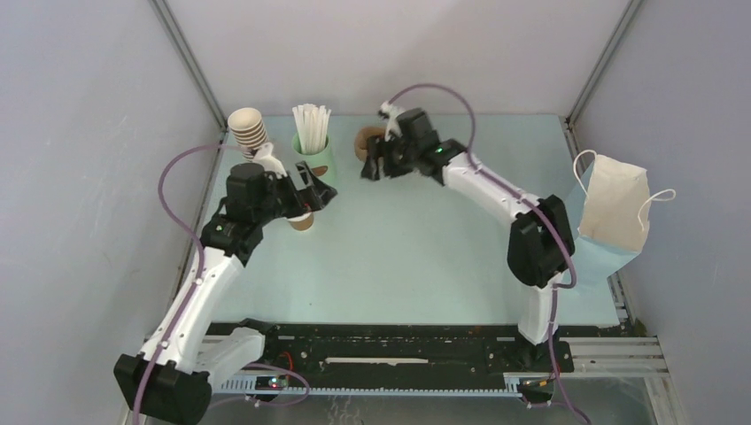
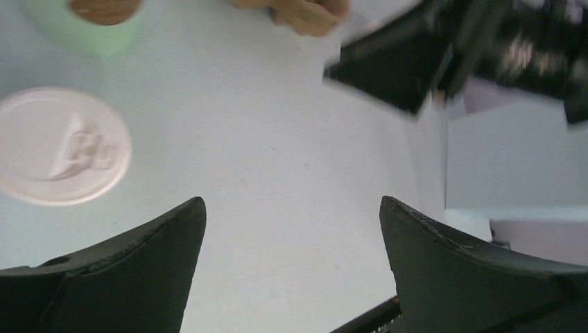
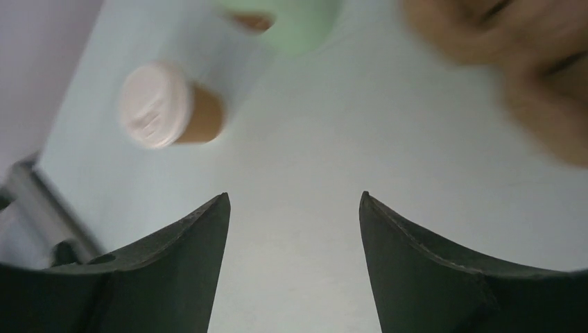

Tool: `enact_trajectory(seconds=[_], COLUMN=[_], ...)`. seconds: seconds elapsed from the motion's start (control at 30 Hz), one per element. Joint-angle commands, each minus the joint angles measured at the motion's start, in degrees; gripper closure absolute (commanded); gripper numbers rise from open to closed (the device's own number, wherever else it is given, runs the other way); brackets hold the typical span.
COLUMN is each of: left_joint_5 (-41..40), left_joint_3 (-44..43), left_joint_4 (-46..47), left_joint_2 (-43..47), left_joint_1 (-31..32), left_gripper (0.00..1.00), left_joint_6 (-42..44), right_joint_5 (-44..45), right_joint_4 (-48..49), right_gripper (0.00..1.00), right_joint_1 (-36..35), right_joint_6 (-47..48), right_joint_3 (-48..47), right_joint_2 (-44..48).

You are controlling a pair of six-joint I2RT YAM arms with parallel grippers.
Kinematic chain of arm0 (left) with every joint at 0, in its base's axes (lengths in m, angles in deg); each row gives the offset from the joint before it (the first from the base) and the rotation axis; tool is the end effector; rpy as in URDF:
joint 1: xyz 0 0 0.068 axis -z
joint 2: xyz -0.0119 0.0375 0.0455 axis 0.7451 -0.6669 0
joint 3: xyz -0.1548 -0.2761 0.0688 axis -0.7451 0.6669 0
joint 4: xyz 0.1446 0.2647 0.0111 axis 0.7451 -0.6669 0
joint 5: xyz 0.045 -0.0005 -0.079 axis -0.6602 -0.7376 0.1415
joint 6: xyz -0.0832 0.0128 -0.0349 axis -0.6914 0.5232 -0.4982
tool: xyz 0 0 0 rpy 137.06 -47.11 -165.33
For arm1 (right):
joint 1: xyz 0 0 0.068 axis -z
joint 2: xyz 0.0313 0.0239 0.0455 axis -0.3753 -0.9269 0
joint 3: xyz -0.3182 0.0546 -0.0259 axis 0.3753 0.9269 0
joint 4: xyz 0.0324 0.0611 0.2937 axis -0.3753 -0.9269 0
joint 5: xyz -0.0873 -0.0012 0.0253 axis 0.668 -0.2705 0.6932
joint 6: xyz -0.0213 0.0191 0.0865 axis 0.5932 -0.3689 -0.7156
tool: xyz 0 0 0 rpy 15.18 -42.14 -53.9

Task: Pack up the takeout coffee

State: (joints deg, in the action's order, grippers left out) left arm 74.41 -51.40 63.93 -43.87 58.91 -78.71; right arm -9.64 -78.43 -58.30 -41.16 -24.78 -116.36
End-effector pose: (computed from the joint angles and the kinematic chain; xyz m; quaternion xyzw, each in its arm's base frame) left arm 0.2627 -0.0708 0.3580 -0.0785 0.8432 -0.2845 0.4493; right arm 0.4324 0.3458 0.3026 -0.2046 0.8607 0.3181 0.3408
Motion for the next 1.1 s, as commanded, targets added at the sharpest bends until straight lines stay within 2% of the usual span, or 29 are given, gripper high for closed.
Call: enact_trajectory(seconds=[0.0, 0.17, 0.33, 0.4, 0.47, 0.5, 0.63, 0.9, 0.97, 1.07], left_joint_5=[-3.37, -3.12, -3.09, -3.03, -2.28, -1.98, -1.64, -1.97, -1.88, -1.58], left_joint_3=[0.75, 1.98, 2.35, 2.21, 2.02, 1.93, 1.73, 1.71, 1.76, 1.75], left_joint_4=[5.17, 7.09, 6.82, 6.78, 6.30, 6.18, 5.55, 5.53, 5.50, 5.50], left_joint_2=[1.75, 0.62, 0.15, -0.54, -1.45, -1.88, -2.78, -2.99, -3.03, -2.88], left_joint_1=[6.71, 8.21, 8.25, 8.24, 8.26, 8.25, 8.24, 8.25, 8.24, 8.24], left_gripper=[0.00, 0.00, 0.00, 0.00, 0.00, 0.00, 0.00, 0.00, 0.00, 0.00], left_joint_6=[3.39, 4.60, 7.19, 7.80, 8.06, 8.15, 8.40, 8.40, 8.42, 8.40], right_joint_5=[8.73, 13.22, 13.51, 11.39, 10.02, 8.33, 1.69, -4.86, -5.46, -5.14], right_joint_4=[-9.77, -18.76, -19.99, -19.21, -17.67, -17.18, -16.01, -14.26, -13.93, -13.97], right_gripper=[0.22, 0.24, 0.27, 0.29, 0.41, 0.43, 0.42, 0.66, 0.66, 0.61], right_joint_1=[5.29, 6.96, 8.30, 9.01, 9.83, 10.21, 11.97, 13.46, 13.56, 13.57], right_joint_6=[22.05, 30.03, 34.07, 34.04, 32.46, 31.27, 26.64, 20.96, 20.28, 20.28], right_joint_3=[-6.83, -27.30, -37.83, -39.25, -39.26, -39.24, -39.33, -39.05, -39.06, -38.98], right_joint_2=[-1.40, -15.03, -24.18, -25.64, -26.37, -26.68, -28.11, -29.95, -30.25, -30.60])
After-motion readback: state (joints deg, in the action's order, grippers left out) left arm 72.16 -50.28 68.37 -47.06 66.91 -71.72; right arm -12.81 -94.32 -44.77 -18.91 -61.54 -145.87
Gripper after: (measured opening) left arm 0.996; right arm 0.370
